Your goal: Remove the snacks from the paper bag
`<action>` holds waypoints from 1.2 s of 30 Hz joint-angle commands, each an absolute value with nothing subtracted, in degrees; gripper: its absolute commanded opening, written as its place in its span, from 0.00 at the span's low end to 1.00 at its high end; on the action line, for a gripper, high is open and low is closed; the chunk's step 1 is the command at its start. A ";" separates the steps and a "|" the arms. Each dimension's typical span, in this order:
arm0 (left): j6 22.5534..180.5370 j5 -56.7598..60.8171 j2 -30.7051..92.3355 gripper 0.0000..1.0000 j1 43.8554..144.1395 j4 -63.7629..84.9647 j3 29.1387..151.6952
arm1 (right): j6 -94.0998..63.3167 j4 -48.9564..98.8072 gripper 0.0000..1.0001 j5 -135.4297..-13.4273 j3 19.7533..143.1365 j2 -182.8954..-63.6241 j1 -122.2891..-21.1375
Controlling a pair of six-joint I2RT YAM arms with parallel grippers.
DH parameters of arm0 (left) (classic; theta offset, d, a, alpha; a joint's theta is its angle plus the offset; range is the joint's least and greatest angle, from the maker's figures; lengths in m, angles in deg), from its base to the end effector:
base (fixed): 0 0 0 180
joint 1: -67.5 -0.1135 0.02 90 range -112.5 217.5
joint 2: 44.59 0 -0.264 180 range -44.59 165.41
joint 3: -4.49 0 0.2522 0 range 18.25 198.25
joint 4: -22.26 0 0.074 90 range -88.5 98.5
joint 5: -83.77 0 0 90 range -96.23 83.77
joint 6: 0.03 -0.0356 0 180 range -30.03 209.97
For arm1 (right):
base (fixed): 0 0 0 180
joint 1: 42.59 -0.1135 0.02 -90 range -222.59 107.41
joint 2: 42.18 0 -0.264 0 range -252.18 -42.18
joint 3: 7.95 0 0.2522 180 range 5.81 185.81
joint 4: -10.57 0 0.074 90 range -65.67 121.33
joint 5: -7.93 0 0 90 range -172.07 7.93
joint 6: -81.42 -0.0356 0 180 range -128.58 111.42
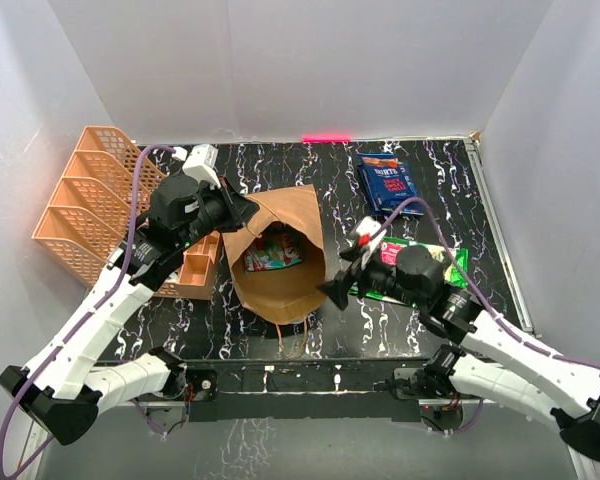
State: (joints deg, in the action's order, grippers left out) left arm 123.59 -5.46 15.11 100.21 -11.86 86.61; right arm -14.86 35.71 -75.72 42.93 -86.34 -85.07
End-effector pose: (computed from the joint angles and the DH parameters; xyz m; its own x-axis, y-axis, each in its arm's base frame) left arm 0.1910 -0.1232 0.4154 -0.4474 -0.3706 -0.8139 0.3647 0.7554 -0.5444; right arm 0.1337 0.1277 0.2924 -0.3135 -0.1397 -0.9392 -0.7186 0.6815 0.1385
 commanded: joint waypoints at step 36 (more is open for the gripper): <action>122.05 -2.10 12.77 0.00 99.89 -10.84 88.35 | 45.33 -8.75 0.59 -87.78 51.62 -137.76 -102.63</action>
